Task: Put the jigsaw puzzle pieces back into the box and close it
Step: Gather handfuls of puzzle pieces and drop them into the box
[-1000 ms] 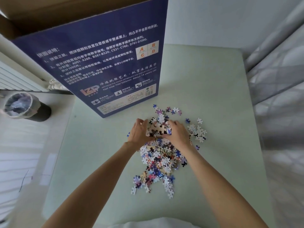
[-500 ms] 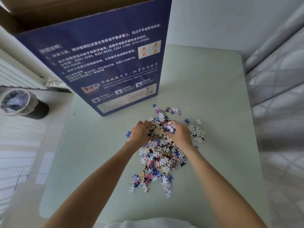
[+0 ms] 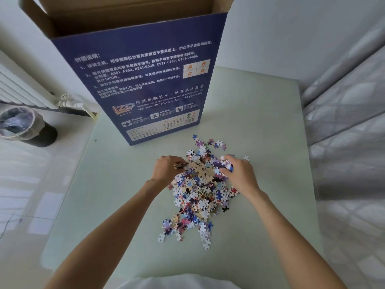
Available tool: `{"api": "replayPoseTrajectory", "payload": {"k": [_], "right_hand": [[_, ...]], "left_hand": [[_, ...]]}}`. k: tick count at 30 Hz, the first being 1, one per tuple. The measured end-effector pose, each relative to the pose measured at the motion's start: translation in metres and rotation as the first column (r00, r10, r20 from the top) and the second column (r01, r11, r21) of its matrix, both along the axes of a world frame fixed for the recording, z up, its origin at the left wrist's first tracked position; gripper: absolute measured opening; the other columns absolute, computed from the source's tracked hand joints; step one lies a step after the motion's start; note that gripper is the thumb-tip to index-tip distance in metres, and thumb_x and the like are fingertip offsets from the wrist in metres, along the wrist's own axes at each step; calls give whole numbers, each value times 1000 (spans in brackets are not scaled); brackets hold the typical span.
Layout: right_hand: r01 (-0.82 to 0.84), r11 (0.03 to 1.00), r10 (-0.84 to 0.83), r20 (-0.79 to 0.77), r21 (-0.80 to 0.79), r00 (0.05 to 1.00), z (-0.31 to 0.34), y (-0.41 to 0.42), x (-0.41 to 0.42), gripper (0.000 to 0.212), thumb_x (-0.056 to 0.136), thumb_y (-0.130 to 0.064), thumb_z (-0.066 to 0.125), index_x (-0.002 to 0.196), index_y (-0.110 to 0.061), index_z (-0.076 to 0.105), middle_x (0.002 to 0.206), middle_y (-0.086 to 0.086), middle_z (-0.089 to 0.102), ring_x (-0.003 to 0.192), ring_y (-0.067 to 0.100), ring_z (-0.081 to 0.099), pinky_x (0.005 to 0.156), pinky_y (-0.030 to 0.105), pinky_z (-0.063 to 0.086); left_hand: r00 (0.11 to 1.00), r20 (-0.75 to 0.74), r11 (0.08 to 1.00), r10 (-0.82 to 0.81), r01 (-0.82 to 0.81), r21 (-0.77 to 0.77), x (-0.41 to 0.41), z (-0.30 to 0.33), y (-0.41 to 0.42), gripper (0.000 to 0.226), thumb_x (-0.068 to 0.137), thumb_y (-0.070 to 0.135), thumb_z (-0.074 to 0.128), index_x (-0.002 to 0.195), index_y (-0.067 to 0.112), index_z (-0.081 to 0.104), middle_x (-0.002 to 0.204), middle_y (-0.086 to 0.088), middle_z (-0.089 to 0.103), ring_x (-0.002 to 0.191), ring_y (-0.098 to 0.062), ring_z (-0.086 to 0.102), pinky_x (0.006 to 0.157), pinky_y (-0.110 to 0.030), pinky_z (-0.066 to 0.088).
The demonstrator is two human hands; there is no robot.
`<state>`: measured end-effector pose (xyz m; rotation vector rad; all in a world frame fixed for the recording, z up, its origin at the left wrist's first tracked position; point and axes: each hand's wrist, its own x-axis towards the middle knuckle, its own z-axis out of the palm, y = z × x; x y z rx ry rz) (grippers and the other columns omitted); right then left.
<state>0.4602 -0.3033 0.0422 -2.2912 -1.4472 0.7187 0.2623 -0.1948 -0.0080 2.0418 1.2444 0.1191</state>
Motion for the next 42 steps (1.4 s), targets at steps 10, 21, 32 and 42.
{"api": "replayPoseTrajectory", "payload": {"k": [10,21,32,42], "right_hand": [[-16,902,145,-267,432,953,162,52,-13,32,77,-19,73,104,-29,62,93,-20,63,74,-6,65,68,10,51],[-250,658,344,12,710,939,266,178,-32,33,82,-23,69,112,-15,58,114,0,65,100,15,64,78,31,58],[-547,689,485,259,476,836,247,222,-39,22,88,-15,62,110,-14,65,109,1,66,96,7,58,81,15,45],[-411,600,341,245,686,908,236,181,-38,21,90,-16,60,109,-9,64,109,1,67,99,3,59,81,6,46]], "left_hand": [[905,388,865,-174,-48,499,-25,157,32,30,76,14,76,105,17,71,93,0,73,78,-6,64,72,-14,50],[897,434,598,-86,-302,742,-33,303,120,26,84,23,66,111,21,67,99,0,72,88,-15,67,77,-19,46],[982,187,733,-39,-99,673,-39,278,134,26,94,31,51,116,23,62,108,1,68,96,-18,62,81,-33,49],[951,234,338,-202,-157,928,-41,259,108,19,92,24,56,104,15,68,93,-1,71,87,-17,64,68,-26,51]]}}
